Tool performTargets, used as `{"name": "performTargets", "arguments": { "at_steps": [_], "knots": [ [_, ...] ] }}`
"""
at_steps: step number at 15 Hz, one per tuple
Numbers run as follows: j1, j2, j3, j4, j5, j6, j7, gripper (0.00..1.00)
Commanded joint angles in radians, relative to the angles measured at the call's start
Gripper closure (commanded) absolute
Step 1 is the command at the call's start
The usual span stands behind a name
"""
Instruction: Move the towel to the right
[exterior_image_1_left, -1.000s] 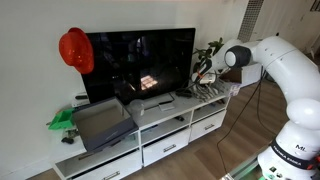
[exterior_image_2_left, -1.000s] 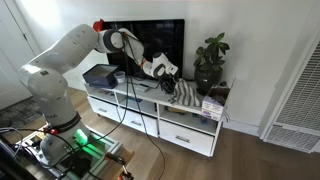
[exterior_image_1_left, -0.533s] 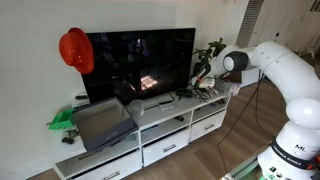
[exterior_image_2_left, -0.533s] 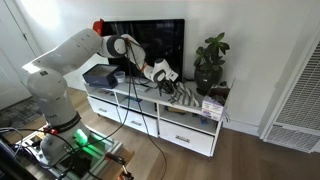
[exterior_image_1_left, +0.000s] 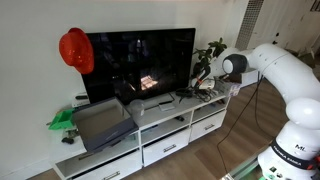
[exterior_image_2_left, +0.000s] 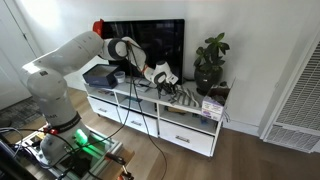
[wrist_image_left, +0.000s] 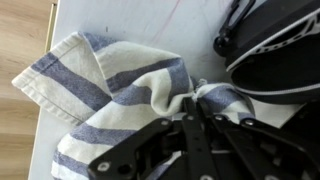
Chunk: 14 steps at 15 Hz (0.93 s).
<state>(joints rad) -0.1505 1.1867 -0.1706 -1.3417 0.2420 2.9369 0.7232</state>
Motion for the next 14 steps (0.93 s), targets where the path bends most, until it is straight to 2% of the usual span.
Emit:
{"name": "performTargets", "arguments": {
  "at_steps": [1,4,6,9,10,14],
  "knots": [
    [-0.023,-0.083,0.027,-0.043,0.018,-0.028,-0.09,0.59],
    [-0.067,-0.224,0.103,-0.153,0.014,-0.065,-0.252,0.38],
    [-0.084,-0.308,0.135,-0.218,0.018,-0.141,-0.356,0.24],
    [-0.068,-0.422,0.134,-0.317,0.001,-0.263,-0.445,0.04],
    [-0.06,-0.454,0.129,-0.346,-0.007,-0.306,-0.47,0.01],
    [-0.022,-0.574,0.122,-0.481,-0.046,-0.397,-0.58,0.0]
  ]
}}
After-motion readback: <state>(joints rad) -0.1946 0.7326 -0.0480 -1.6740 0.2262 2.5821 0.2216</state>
